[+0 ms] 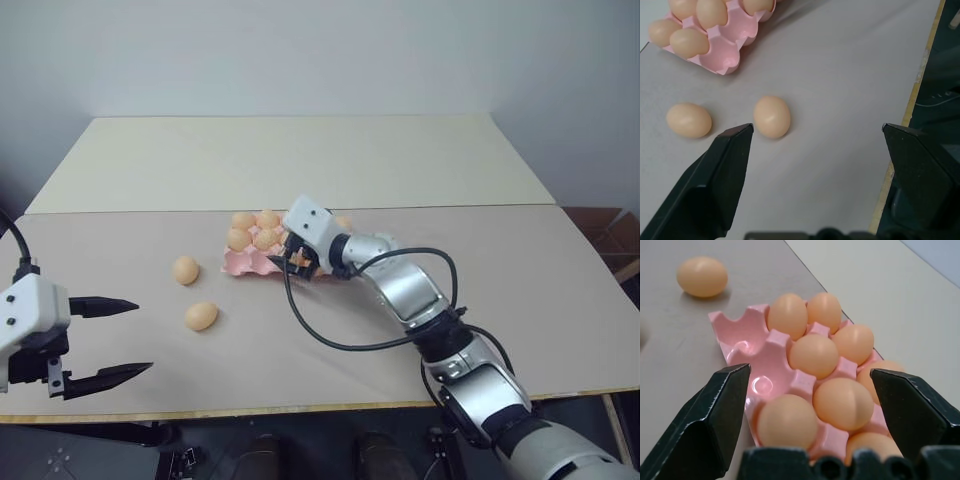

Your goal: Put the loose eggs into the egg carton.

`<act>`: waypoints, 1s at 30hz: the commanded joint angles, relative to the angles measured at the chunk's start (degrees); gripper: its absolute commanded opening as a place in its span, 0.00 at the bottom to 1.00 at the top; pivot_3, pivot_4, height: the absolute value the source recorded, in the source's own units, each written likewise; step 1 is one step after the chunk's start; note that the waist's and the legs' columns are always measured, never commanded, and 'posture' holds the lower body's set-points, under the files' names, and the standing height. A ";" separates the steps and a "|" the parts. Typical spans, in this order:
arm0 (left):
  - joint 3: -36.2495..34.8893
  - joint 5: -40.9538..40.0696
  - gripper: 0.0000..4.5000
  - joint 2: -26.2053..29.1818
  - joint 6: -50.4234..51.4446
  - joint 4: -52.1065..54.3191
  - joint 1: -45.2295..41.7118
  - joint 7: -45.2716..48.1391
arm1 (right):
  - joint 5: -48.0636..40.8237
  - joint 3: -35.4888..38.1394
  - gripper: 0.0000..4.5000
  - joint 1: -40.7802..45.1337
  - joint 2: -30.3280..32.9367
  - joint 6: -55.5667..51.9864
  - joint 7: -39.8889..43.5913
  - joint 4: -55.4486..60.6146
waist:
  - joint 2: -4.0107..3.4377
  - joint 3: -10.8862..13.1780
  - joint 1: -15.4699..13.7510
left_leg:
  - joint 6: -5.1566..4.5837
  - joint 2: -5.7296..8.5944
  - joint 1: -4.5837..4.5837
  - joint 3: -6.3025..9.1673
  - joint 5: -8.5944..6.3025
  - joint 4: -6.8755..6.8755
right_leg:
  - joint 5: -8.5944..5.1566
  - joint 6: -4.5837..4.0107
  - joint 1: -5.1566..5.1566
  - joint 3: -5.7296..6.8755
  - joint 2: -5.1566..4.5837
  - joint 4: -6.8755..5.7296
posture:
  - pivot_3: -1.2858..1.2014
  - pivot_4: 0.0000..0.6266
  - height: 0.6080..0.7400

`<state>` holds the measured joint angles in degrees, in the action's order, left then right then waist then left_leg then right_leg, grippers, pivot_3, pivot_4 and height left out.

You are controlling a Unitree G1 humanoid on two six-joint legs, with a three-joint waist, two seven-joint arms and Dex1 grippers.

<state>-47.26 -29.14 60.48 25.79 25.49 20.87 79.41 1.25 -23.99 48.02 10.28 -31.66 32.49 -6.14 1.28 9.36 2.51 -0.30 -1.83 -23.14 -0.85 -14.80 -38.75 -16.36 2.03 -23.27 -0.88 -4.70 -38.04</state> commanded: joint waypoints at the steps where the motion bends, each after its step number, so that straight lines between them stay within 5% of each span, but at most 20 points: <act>1: -0.91 0.37 1.00 -0.20 -1.50 0.44 -0.20 -0.38 | -0.07 1.55 0.99 -0.71 2.01 -1.02 1.66 7.01 | 0.00 0.00 -0.01 | 0.00 0.00 0.00 0.00 0.00 0.00 | 0.00 0.00 0.00 0.00 0.00 0.00 | 0.52 0.24 1.00; 9: -1.37 0.50 1.00 -1.55 -2.69 0.54 0.22 -1.42 | -13.94 11.88 0.99 -6.60 22.83 -10.86 20.73 27.76 | 0.01 0.00 -0.80 | -0.01 0.02 -0.06 0.03 -0.01 -0.01 | 0.00 0.00 0.06 0.06 -0.08 0.10 | 0.52 0.24 1.00; 16: -1.37 -0.47 1.00 -3.83 -2.16 3.30 1.73 -2.88 | -25.13 22.72 0.99 -16.74 46.28 -6.27 41.12 34.41 | 0.00 0.01 -1.16 | -0.04 -0.04 0.11 -0.04 -0.03 0.01 | -0.01 0.00 0.18 -0.02 -0.01 0.17 | 0.52 0.24 1.00; 22: -0.88 1.19 1.00 -6.16 -2.36 5.48 5.38 -4.79 | -28.33 28.60 0.99 -22.97 52.68 -5.19 43.61 35.25 | 0.00 0.01 -1.20 | -0.05 -0.10 0.27 -0.14 -0.03 0.00 | 0.02 -0.05 0.25 -0.16 0.12 0.13 | 0.52 0.24 1.00; 30: 4.39 2.11 1.00 -9.41 0.57 6.73 3.01 -14.93 | -29.42 30.97 0.99 -26.60 53.64 -7.49 39.02 37.41 | 0.01 0.00 -1.79 | -0.05 -0.11 0.26 -0.14 -0.03 -0.01 | 0.03 -0.06 0.25 -0.19 0.14 0.14 | 0.52 0.24 1.00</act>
<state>-43.93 -27.70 51.44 26.60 30.73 24.20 66.70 -26.35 4.26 21.12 63.57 -38.50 72.44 29.44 1.29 9.36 0.71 -0.34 -1.94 -22.89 -0.99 -14.83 -38.77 -16.33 1.96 -23.02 -1.07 -4.57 -37.90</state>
